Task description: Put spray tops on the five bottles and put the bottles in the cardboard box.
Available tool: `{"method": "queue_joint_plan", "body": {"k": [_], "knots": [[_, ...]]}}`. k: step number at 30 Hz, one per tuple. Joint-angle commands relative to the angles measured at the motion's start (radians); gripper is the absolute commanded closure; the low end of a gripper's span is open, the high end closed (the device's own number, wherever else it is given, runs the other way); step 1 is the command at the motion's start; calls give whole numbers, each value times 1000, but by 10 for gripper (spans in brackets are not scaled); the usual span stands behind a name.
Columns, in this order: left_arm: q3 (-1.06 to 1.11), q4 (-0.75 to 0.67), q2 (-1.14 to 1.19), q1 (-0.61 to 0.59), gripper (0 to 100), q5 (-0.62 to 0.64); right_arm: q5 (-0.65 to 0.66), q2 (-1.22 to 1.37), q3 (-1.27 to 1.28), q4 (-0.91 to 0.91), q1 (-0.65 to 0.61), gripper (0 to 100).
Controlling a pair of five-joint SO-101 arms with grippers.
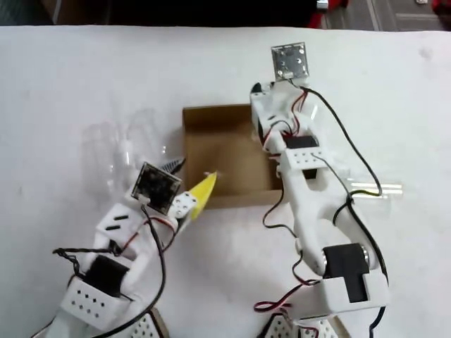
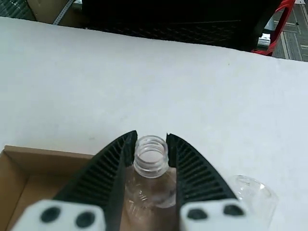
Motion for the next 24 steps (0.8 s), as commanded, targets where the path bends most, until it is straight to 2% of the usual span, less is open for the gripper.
{"method": "queue_joint_plan", "body": {"k": [1,24], "knots": [[-9,-25,-16,-1,793,-14,-15,-8,-21,-19,13,982],[-9,-25,-16,1,793,-14,-18,-8,-5,-53,5,977]]}}
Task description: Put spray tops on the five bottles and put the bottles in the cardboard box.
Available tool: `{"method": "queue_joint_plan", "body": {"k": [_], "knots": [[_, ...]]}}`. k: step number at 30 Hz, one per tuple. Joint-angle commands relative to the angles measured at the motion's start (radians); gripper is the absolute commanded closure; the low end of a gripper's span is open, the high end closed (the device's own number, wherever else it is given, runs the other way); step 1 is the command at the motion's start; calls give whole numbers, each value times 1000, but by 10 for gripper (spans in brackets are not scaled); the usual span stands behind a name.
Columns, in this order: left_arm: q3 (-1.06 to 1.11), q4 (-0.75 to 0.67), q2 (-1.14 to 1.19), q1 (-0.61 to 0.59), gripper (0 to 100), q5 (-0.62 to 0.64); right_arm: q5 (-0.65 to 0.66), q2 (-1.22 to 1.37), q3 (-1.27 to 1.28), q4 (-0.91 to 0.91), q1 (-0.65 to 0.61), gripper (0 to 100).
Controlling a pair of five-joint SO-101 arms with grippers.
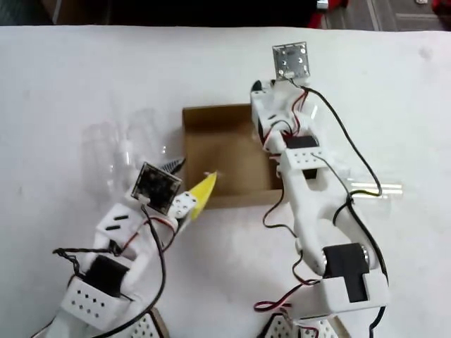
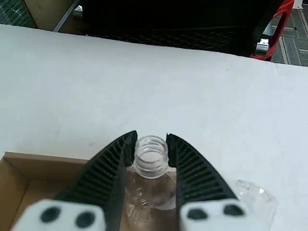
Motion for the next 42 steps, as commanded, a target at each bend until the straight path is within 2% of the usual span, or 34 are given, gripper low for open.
{"method": "queue_joint_plan", "body": {"k": [1,3,8,19,29,33,42], "knots": [[-9,-25,-16,1,793,-14,-6,-8,-2,-30,2,976],[-9,-25,-16,1,793,-14,-8,-8,0,-30,2,951],[-9,-25,-16,1,793,-14,-9,-8,3,-25,2,809],[-9,-25,-13,1,791,-14,-9,-48,18,-22,2,819],[-9,-25,-13,1,790,-14,-9,-291,17,147,15,818],[-9,-25,-13,1,790,-14,-9,-369,17,197,67,821],[-9,-25,-13,1,792,-14,-9,-340,-11,213,269,822]]}}
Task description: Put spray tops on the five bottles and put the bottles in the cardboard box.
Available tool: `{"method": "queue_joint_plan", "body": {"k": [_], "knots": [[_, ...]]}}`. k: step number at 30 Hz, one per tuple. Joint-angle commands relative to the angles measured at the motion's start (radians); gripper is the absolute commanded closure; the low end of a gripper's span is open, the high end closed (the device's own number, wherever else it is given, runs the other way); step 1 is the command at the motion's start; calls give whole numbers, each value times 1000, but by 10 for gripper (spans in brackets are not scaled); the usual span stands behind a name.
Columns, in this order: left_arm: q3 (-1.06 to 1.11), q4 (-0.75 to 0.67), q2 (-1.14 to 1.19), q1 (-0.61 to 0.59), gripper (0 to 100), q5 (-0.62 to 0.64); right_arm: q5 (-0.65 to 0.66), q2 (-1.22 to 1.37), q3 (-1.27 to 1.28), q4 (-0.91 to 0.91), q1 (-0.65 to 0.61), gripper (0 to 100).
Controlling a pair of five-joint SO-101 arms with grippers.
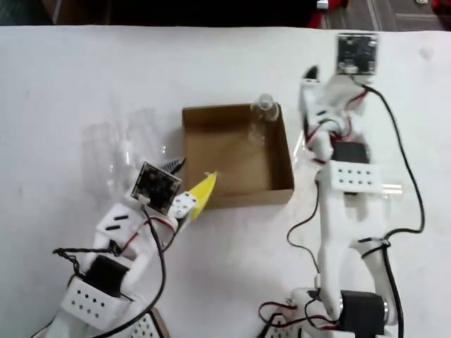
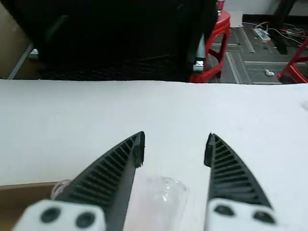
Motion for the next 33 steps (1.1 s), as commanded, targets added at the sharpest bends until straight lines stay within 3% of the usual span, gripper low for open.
{"method": "queue_joint_plan", "body": {"k": [1,14,21,25,33], "knots": [[-9,-25,-13,1,792,-14,-8,13,-63,24,61,822],[-8,-25,-12,-4,793,-14,-9,773,-1049,809,79,822],[-8,-25,-12,1,793,-15,2,1012,-1452,1198,87,822],[-8,-25,-12,1,793,-15,-9,1096,-1620,1274,77,822],[-8,-25,-12,1,793,-15,-26,1297,-1792,1244,18,817]]}}
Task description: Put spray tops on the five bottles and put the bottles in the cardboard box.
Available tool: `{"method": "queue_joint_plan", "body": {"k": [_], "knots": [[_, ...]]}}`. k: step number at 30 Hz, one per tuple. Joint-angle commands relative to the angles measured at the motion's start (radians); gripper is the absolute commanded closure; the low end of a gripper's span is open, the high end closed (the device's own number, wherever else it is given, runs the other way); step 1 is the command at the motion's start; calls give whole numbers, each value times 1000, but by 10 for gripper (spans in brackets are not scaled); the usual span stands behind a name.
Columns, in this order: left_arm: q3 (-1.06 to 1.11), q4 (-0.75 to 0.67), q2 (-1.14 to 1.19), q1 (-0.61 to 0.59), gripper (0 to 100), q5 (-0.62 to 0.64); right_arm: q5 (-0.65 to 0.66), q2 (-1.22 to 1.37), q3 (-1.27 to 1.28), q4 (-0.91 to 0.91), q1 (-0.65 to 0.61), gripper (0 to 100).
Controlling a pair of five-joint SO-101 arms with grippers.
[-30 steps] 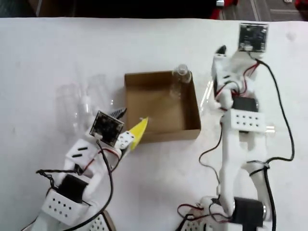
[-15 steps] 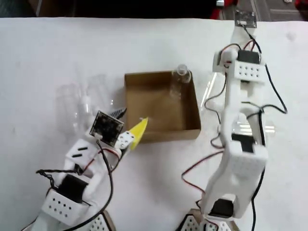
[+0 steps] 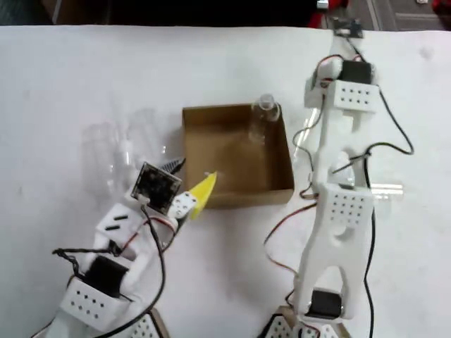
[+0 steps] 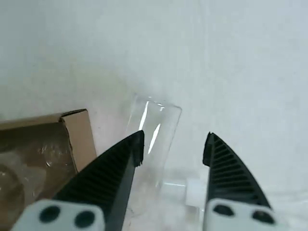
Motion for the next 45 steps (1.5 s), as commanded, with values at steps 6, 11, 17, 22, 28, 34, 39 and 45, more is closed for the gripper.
{"method": "queue_joint_plan", "body": {"k": [6,11,17,22,28,34,39,45], "knots": [[-8,-25,-13,-1,792,-15,-91,124,-163,16,-22,743],[-8,-25,-15,-5,792,-15,-95,165,-186,7,-27,744],[-8,-25,-15,-7,792,-15,-97,180,-186,7,-47,744],[-8,-25,-15,-7,792,-15,-97,211,-170,-15,-48,745],[-8,-25,-16,-7,793,-15,-91,263,-176,-21,-27,878],[-8,-25,-16,-7,793,-15,-87,200,-351,59,33,933],[-8,-25,-16,-7,793,-15,21,68,-459,113,120,973],[-8,-25,-16,-4,793,-15,413,-67,-419,145,180,982]]}}
